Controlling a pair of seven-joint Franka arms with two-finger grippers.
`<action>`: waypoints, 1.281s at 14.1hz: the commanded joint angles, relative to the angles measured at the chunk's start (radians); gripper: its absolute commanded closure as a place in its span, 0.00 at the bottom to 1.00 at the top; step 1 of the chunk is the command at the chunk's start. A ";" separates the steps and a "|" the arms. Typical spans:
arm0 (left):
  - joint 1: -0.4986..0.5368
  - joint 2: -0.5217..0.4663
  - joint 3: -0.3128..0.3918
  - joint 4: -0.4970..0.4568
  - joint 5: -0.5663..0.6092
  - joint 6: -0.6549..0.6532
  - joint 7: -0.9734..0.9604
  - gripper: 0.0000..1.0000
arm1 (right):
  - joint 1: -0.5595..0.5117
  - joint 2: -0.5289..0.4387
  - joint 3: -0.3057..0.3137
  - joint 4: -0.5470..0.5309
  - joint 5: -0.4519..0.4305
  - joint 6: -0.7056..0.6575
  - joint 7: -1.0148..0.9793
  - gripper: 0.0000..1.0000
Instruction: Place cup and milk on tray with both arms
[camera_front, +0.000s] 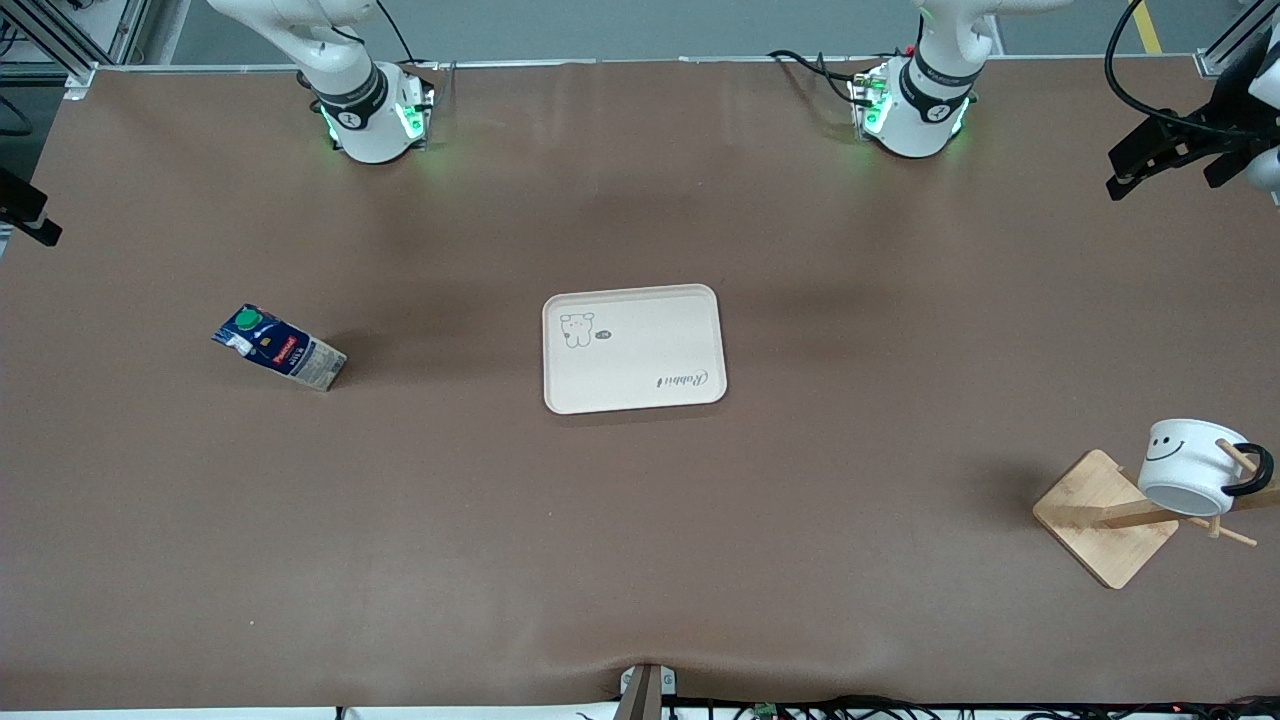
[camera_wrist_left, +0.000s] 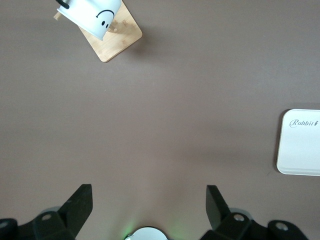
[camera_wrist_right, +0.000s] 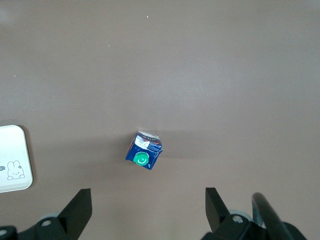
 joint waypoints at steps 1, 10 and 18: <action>0.003 -0.001 -0.003 0.014 0.020 -0.016 -0.005 0.00 | -0.008 0.010 0.004 0.024 0.018 -0.016 -0.004 0.00; 0.168 0.020 0.009 -0.038 0.039 0.107 0.002 0.00 | -0.012 0.010 0.004 0.024 0.016 -0.016 -0.004 0.00; 0.342 -0.009 0.009 -0.253 -0.087 0.459 0.088 0.00 | -0.014 0.010 0.004 0.024 0.016 -0.022 -0.004 0.00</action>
